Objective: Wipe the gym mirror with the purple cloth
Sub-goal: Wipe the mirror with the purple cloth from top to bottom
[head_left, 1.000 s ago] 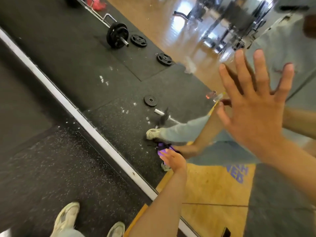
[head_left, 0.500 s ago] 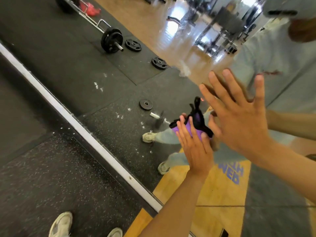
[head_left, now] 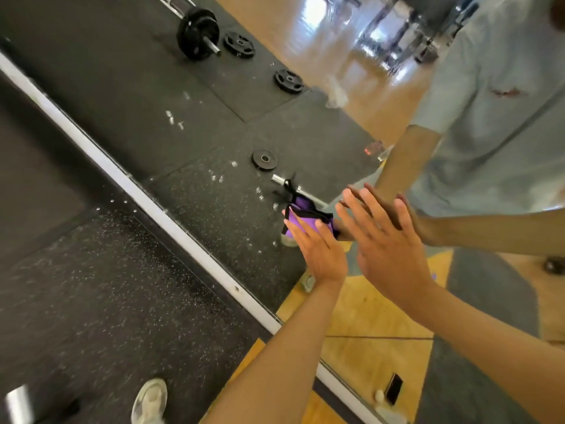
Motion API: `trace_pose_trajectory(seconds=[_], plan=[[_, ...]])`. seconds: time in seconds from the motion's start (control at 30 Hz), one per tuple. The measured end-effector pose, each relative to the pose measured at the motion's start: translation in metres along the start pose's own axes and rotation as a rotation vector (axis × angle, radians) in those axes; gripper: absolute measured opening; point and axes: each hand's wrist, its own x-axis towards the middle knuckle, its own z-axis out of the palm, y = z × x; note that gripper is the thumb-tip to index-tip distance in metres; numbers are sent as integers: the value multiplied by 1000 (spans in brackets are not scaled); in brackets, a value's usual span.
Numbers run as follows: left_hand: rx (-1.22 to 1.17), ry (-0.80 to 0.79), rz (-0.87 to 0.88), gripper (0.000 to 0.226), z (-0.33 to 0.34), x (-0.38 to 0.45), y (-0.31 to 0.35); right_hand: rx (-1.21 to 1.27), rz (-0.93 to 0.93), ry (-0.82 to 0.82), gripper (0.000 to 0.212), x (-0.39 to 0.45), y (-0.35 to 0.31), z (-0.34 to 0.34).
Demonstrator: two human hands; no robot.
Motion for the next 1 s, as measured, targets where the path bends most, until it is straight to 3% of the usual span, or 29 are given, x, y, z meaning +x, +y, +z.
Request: trace_pose_trajectory(seconds=[0.17,0.27,0.4,0.6,1.0], plan=[[77,-8,209,69,-8,-3,-34,122,40,32,81,-2,-6,12],[90,19,270,65,1,-13,-51,168,92,93,62,-7,-21,24],[18,53,360,70,11,-24,-82,270,106,107,55,-27,-56,55],[99,44,560,62,1,-19,-146,256,143,80,60,-51,-111,99],[106,-38,592,70,-48,40,-388,181,210,190,76,-68,-218,173]])
